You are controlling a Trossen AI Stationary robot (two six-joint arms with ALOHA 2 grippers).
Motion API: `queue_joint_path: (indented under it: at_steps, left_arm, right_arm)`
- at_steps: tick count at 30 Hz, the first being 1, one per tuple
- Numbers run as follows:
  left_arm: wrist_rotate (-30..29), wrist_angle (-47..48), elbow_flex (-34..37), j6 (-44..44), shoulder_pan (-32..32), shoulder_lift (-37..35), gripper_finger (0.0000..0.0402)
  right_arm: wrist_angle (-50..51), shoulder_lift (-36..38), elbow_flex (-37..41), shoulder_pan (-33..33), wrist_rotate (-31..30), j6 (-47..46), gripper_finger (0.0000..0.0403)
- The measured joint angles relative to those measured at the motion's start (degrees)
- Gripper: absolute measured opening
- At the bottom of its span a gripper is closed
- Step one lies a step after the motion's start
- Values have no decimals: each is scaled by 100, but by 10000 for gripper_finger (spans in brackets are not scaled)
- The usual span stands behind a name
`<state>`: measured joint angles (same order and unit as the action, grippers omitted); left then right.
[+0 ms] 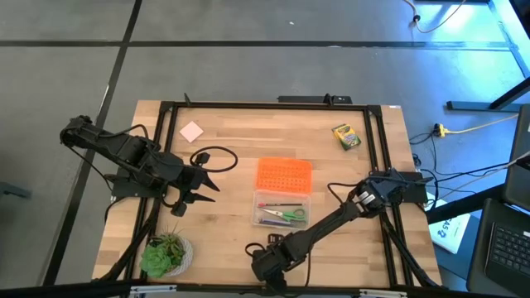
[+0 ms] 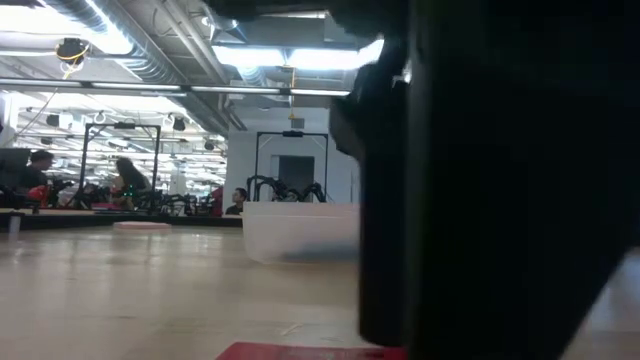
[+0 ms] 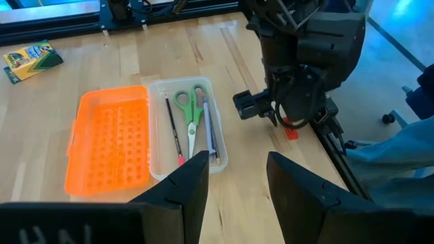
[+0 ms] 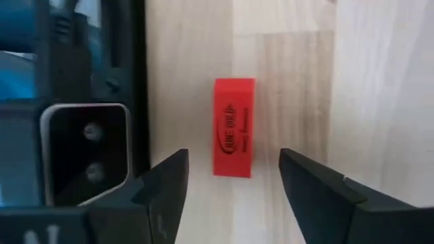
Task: Pack school essentials
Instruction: Put the red eraser into the orange supply box
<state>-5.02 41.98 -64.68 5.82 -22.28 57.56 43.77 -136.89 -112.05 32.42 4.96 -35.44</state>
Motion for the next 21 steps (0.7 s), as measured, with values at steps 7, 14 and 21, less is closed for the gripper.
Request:
queue_joint_path:
  at_steps: [7, 14, 21]
  left_arm:
    - [0, 1, -1, -2, -1, 0, 142]
    - [0, 0, 0, -2, -1, -1, 142]
    - [0, 1, -1, -2, -1, 0, 142]
  right_arm:
    - [20, -43, -4, 3, -434, -5, 222]
    - [-9, -77, -9, 18, -491, 291, 210]
    - [-72, -87, -9, 87, -430, 288, 209]
